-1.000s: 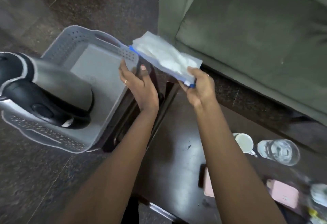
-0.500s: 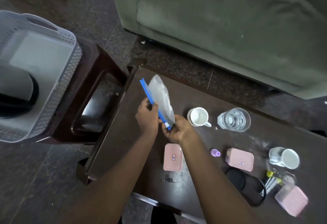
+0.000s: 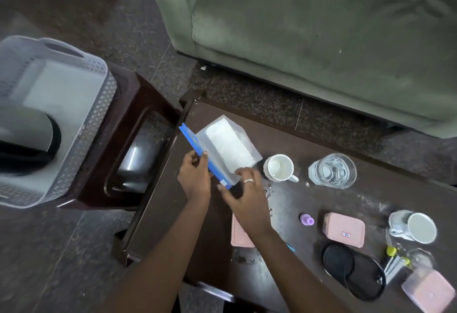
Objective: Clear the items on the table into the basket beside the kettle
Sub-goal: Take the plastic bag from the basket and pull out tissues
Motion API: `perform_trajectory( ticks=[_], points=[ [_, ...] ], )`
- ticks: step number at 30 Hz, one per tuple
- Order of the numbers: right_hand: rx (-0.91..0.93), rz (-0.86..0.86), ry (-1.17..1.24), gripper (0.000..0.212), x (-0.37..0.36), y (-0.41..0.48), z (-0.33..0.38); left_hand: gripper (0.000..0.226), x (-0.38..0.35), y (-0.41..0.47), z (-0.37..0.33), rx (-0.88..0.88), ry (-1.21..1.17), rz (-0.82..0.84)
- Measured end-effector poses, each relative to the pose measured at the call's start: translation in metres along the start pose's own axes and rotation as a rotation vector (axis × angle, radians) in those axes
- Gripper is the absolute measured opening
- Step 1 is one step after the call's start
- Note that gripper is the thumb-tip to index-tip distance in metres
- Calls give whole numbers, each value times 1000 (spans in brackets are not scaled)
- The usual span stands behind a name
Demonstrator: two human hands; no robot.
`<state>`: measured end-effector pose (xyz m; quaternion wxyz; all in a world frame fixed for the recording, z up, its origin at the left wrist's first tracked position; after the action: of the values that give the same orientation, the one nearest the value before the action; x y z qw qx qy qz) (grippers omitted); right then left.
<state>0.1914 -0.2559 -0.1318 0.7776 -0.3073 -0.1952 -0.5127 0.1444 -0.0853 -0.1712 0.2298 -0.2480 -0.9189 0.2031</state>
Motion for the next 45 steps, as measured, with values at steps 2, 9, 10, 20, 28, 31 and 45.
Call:
perform_trajectory(
  ticks=[2,9,10,20,28,31,45],
  points=[
    [133,40,-164,40,-14,-1,16,8,0,-1,1,-5,-48,43],
    [-22,-15,-99,27,-14,13,10,32,2,-19,15,-95,36,223],
    [-32,4,-67,27,-15,14,14,37,4,-24,12,-185,118,251],
    [367,279,-86,35,-35,26,87,35,35,-43,-24,-633,356,107],
    [589,164,-221,18,-29,41,141,22,71,-10,-49,-535,62,-31],
    [689,95,-227,17,-22,41,166,19,82,-4,-69,-572,49,-92],
    [308,85,-253,19,14,85,96,10,112,20,-98,-519,-168,-247]
  ],
)
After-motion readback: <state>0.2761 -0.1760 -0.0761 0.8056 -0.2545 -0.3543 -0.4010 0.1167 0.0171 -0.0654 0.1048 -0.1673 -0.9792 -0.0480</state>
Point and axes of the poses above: each hand's wrist, its own y-axis towards the middle knuckle, its own x-axis out of the back of the hand, z = x × y, the point moved 10 cm from there along y, towards the middle knuckle
